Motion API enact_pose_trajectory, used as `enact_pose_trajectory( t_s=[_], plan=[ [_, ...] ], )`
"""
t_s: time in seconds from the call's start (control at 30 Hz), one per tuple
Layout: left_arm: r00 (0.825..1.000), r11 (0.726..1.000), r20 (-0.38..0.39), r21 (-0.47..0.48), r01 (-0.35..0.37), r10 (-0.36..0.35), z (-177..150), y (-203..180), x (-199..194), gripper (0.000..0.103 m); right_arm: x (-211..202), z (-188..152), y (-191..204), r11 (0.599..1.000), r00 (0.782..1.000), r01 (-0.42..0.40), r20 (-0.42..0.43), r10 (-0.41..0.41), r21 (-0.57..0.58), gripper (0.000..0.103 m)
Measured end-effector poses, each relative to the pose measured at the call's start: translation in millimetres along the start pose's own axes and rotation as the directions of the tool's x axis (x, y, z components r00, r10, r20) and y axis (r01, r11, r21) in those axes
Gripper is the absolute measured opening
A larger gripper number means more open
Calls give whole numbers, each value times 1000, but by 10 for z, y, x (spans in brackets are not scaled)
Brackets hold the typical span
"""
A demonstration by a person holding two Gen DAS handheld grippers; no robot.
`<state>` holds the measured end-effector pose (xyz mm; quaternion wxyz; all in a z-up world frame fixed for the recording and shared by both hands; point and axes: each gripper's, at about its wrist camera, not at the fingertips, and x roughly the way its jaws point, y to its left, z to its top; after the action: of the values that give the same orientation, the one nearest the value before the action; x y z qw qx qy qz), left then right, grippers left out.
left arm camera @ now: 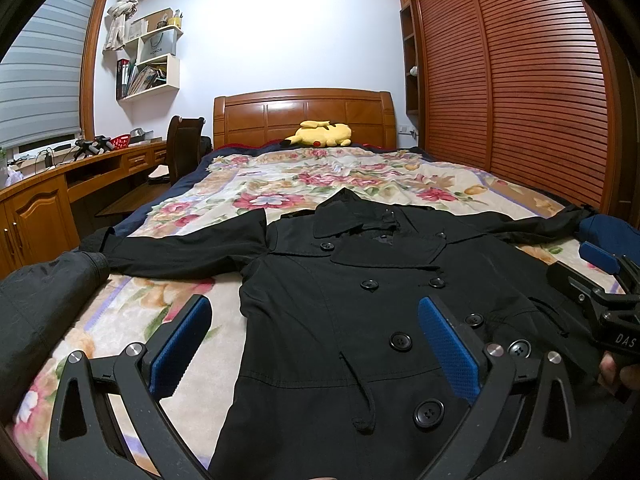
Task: Fold large clothes
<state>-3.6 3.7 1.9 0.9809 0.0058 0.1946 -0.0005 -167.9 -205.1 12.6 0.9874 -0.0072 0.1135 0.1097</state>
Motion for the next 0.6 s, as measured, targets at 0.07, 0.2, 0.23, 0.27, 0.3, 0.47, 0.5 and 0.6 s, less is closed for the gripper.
enact_pose_trajectory(
  t_s=[0.07, 0.2, 0.23, 0.27, 0.3, 0.47, 0.5, 0.6],
  plan=[
    [1000, 1000, 0, 0, -1, 1, 1, 3, -2, 103, 1, 1, 0, 1000, 1000, 0, 0, 0, 0, 103],
    [1000, 1000, -1, 1, 0, 0, 0, -2, 2, 103, -2, 4, 5, 1000, 1000, -1, 0, 1, 1, 103],
    [1000, 1000, -1, 2, -2, 2, 1, 2, -1, 103, 5, 1, 0, 1000, 1000, -2, -2, 2, 0, 103],
    [1000, 1000, -1, 0, -3, 3, 2, 7, -4, 103, 1, -6, 3, 1000, 1000, -4, -4, 4, -2, 103],
    [1000, 1000, -4, -4, 3, -3, 21, 50, -10, 103, 7, 2, 0, 1000, 1000, -7, -6, 7, -4, 103],
    [999, 1000, -33, -12, 23, -24, 60, 222, -15, 103, -55, 118, 21, 999, 999, -36, -7, 36, -12, 103],
    [999, 1000, -39, -7, 24, -24, 75, 255, -21, 103, -58, 138, 17, 999, 999, -38, -4, 38, -13, 103],
    [999, 1000, -45, 6, 3, -3, 82, 372, -22, 103, -86, 261, 58, 998, 998, -58, 12, 58, -24, 103]
  ],
)
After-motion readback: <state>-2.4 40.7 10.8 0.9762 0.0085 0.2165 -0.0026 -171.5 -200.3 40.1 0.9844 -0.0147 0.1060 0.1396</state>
